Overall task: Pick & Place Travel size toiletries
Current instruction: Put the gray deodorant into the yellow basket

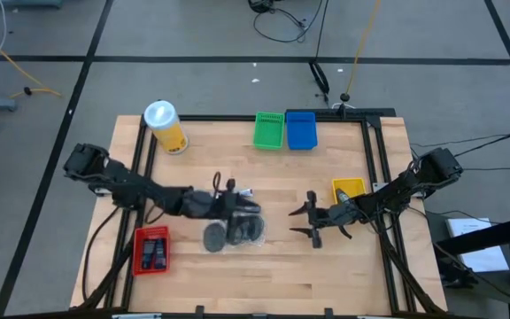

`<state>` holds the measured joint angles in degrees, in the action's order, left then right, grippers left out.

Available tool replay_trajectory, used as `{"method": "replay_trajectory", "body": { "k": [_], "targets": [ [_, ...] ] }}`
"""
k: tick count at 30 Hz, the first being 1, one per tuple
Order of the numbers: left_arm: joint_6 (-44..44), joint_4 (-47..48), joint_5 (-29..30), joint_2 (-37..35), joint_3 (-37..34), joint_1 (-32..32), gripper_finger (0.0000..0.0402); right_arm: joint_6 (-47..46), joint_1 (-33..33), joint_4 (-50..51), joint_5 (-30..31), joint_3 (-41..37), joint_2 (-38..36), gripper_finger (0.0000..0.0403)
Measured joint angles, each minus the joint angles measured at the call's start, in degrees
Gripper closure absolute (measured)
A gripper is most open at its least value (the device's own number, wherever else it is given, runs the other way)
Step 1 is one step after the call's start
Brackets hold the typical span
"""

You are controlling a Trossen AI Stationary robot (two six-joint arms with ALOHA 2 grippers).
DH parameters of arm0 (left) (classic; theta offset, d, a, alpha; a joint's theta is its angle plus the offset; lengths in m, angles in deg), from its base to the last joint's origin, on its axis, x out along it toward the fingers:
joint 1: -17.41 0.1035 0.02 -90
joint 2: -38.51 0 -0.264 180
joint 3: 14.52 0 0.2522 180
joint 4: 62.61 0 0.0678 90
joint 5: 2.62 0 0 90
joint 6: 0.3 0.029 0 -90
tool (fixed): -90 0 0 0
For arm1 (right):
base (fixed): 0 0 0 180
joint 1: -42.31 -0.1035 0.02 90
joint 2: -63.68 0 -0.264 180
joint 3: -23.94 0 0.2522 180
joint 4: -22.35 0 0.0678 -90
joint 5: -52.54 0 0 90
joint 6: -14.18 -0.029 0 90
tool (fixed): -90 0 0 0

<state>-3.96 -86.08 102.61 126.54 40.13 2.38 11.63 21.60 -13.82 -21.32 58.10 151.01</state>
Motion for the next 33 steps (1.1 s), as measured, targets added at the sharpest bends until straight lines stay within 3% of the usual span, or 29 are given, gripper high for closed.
{"method": "replay_trajectory", "body": {
  "k": [6, 10, 14, 20, 26, 33],
  "targets": [
    [0.0, 7.7, 1.1, 0.0, 0.0, 5.4, 0.0245, -1.2, 0.0, 0.1, -1.4, 0.0, 0.0, 0.0190],
    [1.1, 15.7, -5.3, 0.0, 0.0, 7.7, 0.0245, -1.6, 0.0, 0.1, -1.4, 0.0, 0.0, 0.0190],
    [4.1, 20.2, -10.4, 0.0, 0.0, 7.4, 0.0243, -3.0, 0.0, 0.4, -1.5, 0.0, 0.0, 0.0190],
    [5.1, 18.0, -10.4, 0.0, 0.0, 4.4, 0.0197, -2.2, -3.1, 6.4, -8.9, -0.1, -3.8, 0.0190],
    [1.2, 17.3, -6.1, 0.0, 0.0, 1.9, 0.0144, -2.4, -7.0, 11.7, 0.4, 0.0, -12.8, 0.0190],
    [2.9, 21.6, -4.7, 0.0, 0.0, 0.7, 0.0133, -2.8, -10.0, 16.3, 10.9, 0.0, -17.4, 0.0190]
  ]
}}
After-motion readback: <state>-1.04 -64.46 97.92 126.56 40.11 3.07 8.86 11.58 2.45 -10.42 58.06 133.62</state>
